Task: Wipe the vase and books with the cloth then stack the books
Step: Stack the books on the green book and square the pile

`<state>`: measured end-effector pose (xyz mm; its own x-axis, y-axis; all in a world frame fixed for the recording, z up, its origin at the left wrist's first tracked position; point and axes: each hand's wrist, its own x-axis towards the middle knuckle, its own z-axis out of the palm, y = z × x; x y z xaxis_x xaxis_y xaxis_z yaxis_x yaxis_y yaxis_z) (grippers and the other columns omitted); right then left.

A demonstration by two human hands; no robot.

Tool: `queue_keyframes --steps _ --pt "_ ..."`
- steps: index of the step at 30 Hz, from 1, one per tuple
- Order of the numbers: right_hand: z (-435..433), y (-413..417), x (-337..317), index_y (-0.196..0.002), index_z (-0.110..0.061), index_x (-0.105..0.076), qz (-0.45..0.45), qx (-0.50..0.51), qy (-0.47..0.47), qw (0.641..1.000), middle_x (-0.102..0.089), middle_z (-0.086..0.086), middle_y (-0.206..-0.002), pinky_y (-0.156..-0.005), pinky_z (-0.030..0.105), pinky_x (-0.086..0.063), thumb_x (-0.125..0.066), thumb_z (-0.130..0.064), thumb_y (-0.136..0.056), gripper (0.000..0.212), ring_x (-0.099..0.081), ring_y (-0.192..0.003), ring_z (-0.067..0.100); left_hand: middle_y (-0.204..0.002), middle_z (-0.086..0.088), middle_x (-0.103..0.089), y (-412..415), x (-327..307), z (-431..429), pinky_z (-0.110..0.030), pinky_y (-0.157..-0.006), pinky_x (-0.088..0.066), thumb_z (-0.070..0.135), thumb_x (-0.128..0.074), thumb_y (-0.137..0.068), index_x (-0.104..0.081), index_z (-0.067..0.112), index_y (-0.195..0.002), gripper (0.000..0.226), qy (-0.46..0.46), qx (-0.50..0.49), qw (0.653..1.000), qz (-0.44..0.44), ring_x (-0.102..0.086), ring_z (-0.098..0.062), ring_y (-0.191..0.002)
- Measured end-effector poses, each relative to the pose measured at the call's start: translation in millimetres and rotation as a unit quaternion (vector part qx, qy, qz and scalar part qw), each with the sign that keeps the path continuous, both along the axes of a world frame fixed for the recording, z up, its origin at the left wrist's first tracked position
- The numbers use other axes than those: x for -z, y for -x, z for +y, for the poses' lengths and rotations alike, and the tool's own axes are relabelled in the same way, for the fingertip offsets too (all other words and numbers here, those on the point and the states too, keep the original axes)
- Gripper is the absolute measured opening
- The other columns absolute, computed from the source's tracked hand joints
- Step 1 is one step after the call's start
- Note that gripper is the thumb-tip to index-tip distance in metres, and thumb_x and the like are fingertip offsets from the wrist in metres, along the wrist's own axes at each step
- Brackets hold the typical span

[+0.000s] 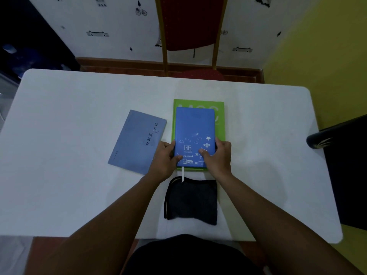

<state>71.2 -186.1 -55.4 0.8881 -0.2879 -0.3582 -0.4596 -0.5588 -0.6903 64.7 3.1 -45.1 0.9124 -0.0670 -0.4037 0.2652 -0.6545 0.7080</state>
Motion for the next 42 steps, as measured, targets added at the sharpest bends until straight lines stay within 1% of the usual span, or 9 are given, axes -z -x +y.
queue_keyframes --steps 5,8,12,16,20,28,32,35,42 --pt "19.1 8.4 -4.9 -0.148 -0.015 -0.044 -0.15 -0.081 0.12 0.978 -0.046 0.011 -0.133 -0.103 0.038 -0.039 -0.072 -0.019 -0.089 0.065 -0.043 -0.122 0.025 -0.121 -0.01 -0.048 0.7 -0.8 18.8 -0.028 -0.092 -0.045 0.013 -0.064 -0.098 -0.048 0.004 -0.144 0.049 -0.001 -0.032 0.997 -0.068 -0.049 -0.018 -0.107" --pt "52.5 14.4 -7.9 -0.133 -0.009 -0.059 -0.233 -0.172 0.057 0.955 -0.054 0.01 -0.117 -0.096 0.039 -0.047 -0.062 -0.003 -0.089 0.045 -0.05 -0.111 0.023 -0.118 -0.021 -0.057 2.7 5.8 46.3 -0.044 -0.098 -0.046 0.01 -0.066 -0.095 -0.058 0.0 -0.128 0.036 -0.07 -0.078 0.989 -0.105 -0.052 -0.033 -0.111" --pt "110.1 22.6 -8.0 -0.127 -0.007 -0.063 -0.148 -0.266 -0.065 0.951 -0.059 0.012 -0.119 -0.093 0.042 -0.054 -0.057 0.0 -0.09 0.038 -0.061 -0.107 0.025 -0.139 -0.026 -0.05 9.8 7.5 86.6 -0.051 -0.109 -0.036 0.016 -0.069 -0.09 -0.05 -0.001 -0.137 0.053 -0.153 -0.12 0.977 -0.085 -0.044 -0.043 -0.13" --pt "159.1 36.1 -7.0 -0.146 -0.006 -0.043 -0.049 -0.219 -0.111 0.968 -0.042 0.015 -0.149 -0.113 0.044 -0.044 -0.058 -0.006 -0.094 0.054 -0.047 -0.135 0.026 -0.141 -0.033 -0.045 20.6 16.6 119.3 -0.062 -0.11 -0.038 0.029 -0.071 -0.09 -0.041 -0.002 -0.141 0.067 -0.169 -0.136 0.976 -0.017 -0.042 -0.051 -0.131" --pt "187.3 41.4 -10.2 -0.156 -0.015 -0.024 0.014 -0.142 -0.141 0.98 -0.03 0.009 -0.157 -0.116 0.043 -0.043 -0.06 -0.017 -0.097 0.069 -0.038 -0.142 0.023 -0.122 -0.027 -0.063 25.4 3.5 123.5 -0.049 -0.095 -0.049 0.035 -0.067 -0.089 -0.051 -0.004 -0.131 0.059 -0.132 -0.152 0.978 -0.05 -0.061 -0.045 -0.111" --pt "160.5 20.5 -12.8 -0.14 -0.019 -0.052 0.027 -0.059 -0.16 0.985 -0.059 0.0 -0.139 -0.092 0.021 -0.045 -0.066 -0.013 -0.091 0.052 -0.057 -0.126 0.016 -0.137 -0.015 -0.06 7.5 -15.8 128.8 -0.045 -0.099 -0.051 0.032 -0.043 -0.108 -0.051 0.006 -0.138 0.041 0.002 -0.33 0.942 0.061 -0.059 -0.034 -0.12" --pt "146.4 12.2 -21.9 -0.132 -0.02 -0.061 -0.054 -0.066 -0.153 0.985 -0.057 -0.001 -0.136 -0.1 0.027 -0.049 -0.068 -0.011 -0.09 0.043 -0.057 -0.122 0.014 -0.127 -0.012 -0.064 -9.4 -26.8 131.2 -0.044 -0.095 -0.055 0.029 -0.04 -0.109 -0.062 0.009 -0.124 0.033 0.101 -0.349 0.93 0.061 -0.061 -0.027 -0.106" --pt "130.4 3.7 -26.7 -0.133 -0.019 -0.062 -0.12 -0.074 -0.152 0.978 -0.053 -0.001 -0.141 -0.102 0.016 -0.046 -0.069 -0.01 -0.091 0.043 -0.051 -0.122 0.003 -0.119 -0.008 -0.065 -19.9 -35.5 117.1 -0.036 -0.082 -0.058 0.031 -0.04 -0.109 -0.063 0.014 -0.117 0.029 0.146 -0.34 0.928 0.047 -0.063 -0.024 -0.102" --pt "62.8 -0.8 -32.5 -0.14 -0.032 -0.052 -0.104 0.014 -0.148 0.983 -0.053 -0.002 -0.14 -0.102 0.041 -0.056 -0.071 -0.016 -0.09 0.056 -0.058 -0.122 0.017 -0.111 -0.002 -0.067 -29.0 -41.1 53.5 -0.022 -0.063 -0.053 0.03 -0.052 -0.105 -0.065 0.017 -0.119 0.023 0.171 -0.237 0.956 0.019 -0.064 -0.014 -0.09"
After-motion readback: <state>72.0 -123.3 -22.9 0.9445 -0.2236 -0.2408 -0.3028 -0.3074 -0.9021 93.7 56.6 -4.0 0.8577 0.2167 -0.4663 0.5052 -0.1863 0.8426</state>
